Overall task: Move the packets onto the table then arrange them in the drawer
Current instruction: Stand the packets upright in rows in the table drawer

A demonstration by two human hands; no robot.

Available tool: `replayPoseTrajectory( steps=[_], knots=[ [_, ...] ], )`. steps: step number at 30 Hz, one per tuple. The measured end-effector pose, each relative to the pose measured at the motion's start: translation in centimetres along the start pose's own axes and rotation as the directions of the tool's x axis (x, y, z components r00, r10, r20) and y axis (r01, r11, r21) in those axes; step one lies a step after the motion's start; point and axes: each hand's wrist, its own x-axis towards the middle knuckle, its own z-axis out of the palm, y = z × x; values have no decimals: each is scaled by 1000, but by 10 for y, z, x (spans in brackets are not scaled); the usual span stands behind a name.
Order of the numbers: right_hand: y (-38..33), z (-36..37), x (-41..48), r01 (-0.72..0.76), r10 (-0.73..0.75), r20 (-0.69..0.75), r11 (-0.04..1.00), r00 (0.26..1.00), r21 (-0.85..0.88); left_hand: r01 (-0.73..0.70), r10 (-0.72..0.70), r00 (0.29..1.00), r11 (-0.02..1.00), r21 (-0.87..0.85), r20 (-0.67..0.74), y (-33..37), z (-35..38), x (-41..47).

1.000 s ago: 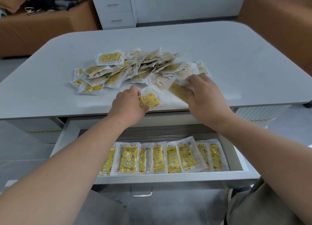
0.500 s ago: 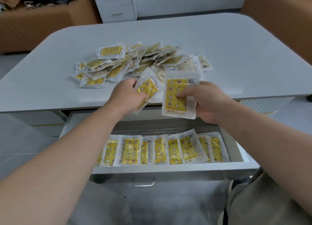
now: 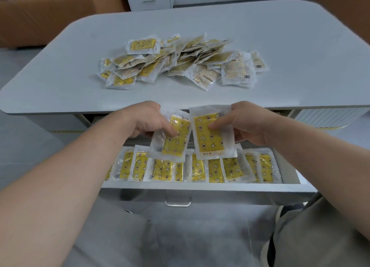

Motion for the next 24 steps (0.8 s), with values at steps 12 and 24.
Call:
replayPoseTrajectory(
  steps=[12,24],
  knots=[
    [30,11,21,-118,95,-104,962,990,-246,225,-229,970,973,53,84,-47,63,40],
    [53,34,40,-152,124,-139,965,982,-213,-40,180,983,399,916,-36,-49,77,40]
  ],
)
